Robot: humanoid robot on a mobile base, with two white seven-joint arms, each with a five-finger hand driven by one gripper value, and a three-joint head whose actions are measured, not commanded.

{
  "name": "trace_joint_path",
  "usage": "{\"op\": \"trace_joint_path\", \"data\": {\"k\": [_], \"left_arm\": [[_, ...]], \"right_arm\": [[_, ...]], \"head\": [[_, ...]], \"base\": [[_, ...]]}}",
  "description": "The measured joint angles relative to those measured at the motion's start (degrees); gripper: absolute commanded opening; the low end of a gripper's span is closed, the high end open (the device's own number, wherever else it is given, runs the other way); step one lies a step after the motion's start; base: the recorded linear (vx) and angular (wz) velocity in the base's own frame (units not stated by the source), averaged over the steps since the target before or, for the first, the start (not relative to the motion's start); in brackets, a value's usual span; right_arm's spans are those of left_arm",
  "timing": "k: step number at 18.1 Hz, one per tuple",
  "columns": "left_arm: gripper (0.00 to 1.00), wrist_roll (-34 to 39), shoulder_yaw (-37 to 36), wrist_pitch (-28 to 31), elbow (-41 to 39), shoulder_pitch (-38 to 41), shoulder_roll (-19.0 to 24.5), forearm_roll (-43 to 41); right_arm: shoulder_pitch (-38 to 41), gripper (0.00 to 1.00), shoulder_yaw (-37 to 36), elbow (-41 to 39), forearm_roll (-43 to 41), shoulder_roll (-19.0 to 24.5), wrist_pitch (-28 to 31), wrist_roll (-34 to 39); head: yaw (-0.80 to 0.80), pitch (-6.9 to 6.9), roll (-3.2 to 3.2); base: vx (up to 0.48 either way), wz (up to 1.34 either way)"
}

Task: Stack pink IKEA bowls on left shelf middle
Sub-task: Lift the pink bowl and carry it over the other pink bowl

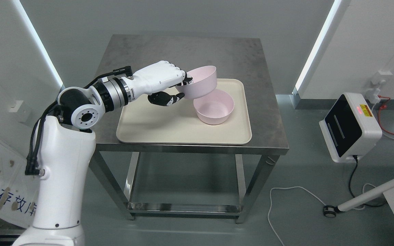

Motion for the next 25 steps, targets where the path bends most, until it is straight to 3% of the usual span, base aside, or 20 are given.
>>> {"op": "trace_joint_path", "data": {"k": [7,14,25], "left_arm": [[0.0,1.62,-2.61,0.98,-0.85,1.28,-1.13,0.23],[0.0,3.21,-5.36,2.56,-1.84,1.29,-1.68,-5.04],[0.0,5.19,-10.91,8.74,-2.51,0.03,-2.04,-10.37]], "right_arm": [[0.0,1.0,0.0,0.0,0.0,0.0,0.0,0.0],[0.0,1.0,0.0,0.0,0.0,0.0,0.0,0.0],[0.0,1.0,0.0,0.0,0.0,0.0,0.0,0.0]], "head": [[0.0,-0.01,0.0],[0.0,-0.01,0.0],[0.0,-0.01,0.0]], "base": [[0.0,0.0],[0.0,0.0],[0.0,0.0]]}}
